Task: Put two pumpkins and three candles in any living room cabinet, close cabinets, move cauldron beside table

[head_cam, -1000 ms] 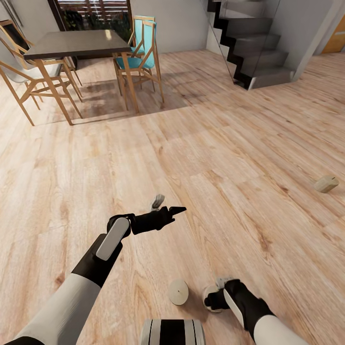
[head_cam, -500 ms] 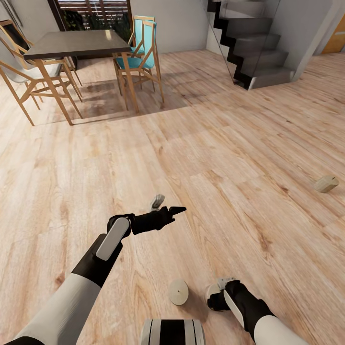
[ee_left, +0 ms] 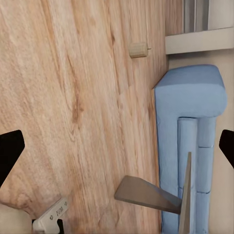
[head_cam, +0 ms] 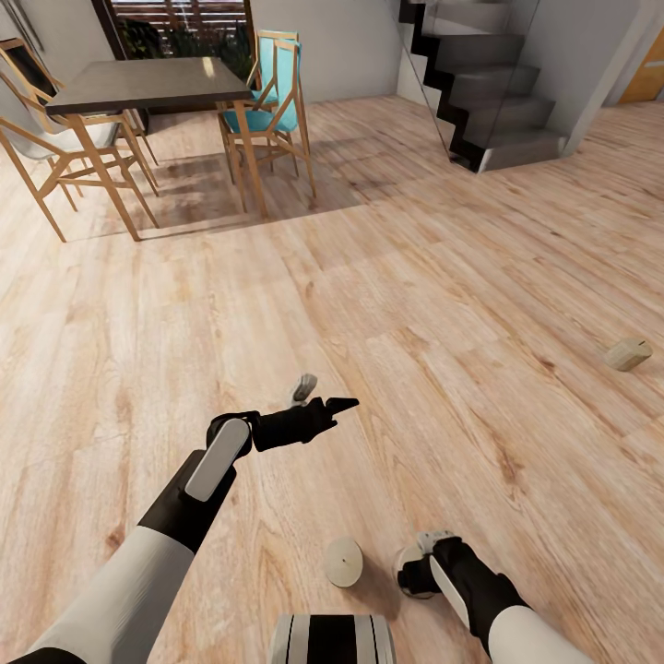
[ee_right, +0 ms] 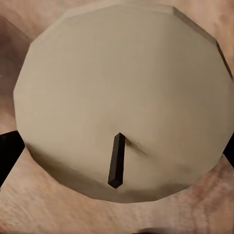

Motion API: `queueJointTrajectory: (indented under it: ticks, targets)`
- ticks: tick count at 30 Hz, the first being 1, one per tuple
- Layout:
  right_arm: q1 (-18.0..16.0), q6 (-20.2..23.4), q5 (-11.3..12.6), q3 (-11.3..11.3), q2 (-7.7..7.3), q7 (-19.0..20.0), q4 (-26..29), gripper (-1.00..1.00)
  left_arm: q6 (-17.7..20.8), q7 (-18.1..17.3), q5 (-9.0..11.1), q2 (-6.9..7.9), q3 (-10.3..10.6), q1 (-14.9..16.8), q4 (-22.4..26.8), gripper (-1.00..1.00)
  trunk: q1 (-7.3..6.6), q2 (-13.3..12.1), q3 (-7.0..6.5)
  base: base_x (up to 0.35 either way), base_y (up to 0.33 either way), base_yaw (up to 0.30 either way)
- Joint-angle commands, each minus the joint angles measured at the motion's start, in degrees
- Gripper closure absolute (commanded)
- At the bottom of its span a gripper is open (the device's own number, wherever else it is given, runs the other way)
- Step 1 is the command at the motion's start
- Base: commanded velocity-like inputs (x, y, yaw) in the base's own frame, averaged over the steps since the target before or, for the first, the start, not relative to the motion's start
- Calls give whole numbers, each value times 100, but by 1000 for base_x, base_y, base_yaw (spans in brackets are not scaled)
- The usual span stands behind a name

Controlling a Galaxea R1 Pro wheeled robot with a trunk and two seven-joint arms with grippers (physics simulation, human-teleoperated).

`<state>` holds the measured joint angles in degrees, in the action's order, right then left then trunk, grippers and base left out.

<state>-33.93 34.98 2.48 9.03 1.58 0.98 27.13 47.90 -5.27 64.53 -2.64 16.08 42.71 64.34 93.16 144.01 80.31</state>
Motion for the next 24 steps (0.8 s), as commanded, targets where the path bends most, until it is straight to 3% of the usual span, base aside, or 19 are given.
queueJointTrajectory:
  ticks: [1,9,16,24]
  targets:
    - [0,-2,-2,0,0,0,2,-100,0,0,0,0,0,0,0,-100,0,0,0,0,0,0]
    - [0,-9,5,2,-7,7,189,-100,-8,0,-25,-82,7,0,-28,-100,0,0,0,0,0,0]
    - [0,-9,5,2,-9,16,204,-100,-9,0,-28,-93,9,0,-35,-100,10,5,89,0,0,0]
    - [0,-17,2,2,0,17,205,-100,-9,0,-28,-94,9,0,-36,-100,10,5,89,0,0,0]
